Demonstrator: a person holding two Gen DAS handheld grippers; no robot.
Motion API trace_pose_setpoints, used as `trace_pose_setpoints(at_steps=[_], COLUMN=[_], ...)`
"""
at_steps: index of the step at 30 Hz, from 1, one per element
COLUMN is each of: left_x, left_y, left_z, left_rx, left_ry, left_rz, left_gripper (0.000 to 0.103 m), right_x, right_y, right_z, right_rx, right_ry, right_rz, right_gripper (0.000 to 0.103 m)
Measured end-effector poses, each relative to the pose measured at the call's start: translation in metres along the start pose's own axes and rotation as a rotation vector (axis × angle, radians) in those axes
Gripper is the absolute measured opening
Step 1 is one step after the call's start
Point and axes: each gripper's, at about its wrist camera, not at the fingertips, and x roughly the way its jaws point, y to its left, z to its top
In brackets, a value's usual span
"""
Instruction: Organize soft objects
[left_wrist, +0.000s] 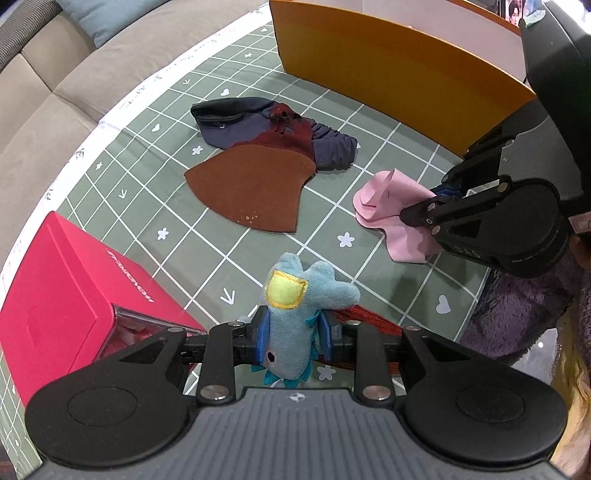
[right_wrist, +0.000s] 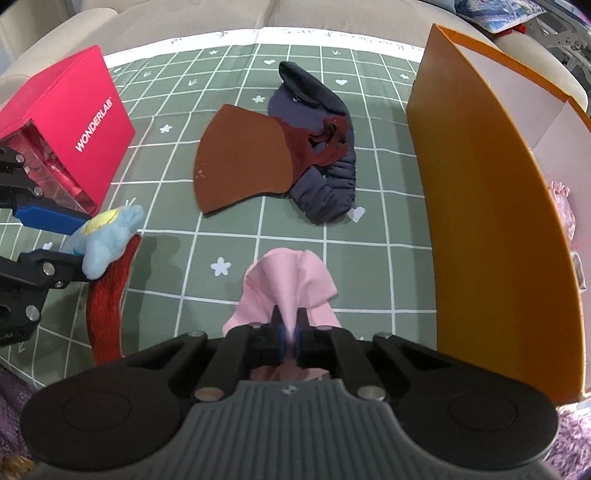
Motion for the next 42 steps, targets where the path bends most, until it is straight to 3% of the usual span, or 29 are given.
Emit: trace_pose_setpoints(at_steps=[13, 23, 27, 33, 42], left_x=[-0.049, -0.104, -0.115, -0.104, -0.042], left_y=[-0.013, -0.037, -0.054, -0.087, -0.120], left_z=[0.019, 0.083, 0.119, 0.176, 0.236], left_rx=[0.005, 0.051, 0.088, 0.172, 0.271], left_ry=[-0.087, -0.244, -0.302, -0.337, -0.290], left_rz=[0.039, 0.083, 0.089, 0.097, 0.081], left_gripper=[0.031, 0.031, 0.031, 0.031, 0.031], right_x=[-0.073, -0.147, -0.167, -0.161, -0.115], right_y=[-0.011, -0.063, -0.096, -0.141, -0.187], right_z=[0.010, 0.017, 0.021, 0.024, 0.029], right_rx=[0.012, 0.062, 0.105, 0.145, 0.131], right_ry=[-0.170, -0.348, -0.400, -0.397, -0.305], right_rz=[0.014, -0.010, -0.068, -0.172, -0.245], right_gripper=[0.002, 0.002, 0.002, 0.002, 0.002])
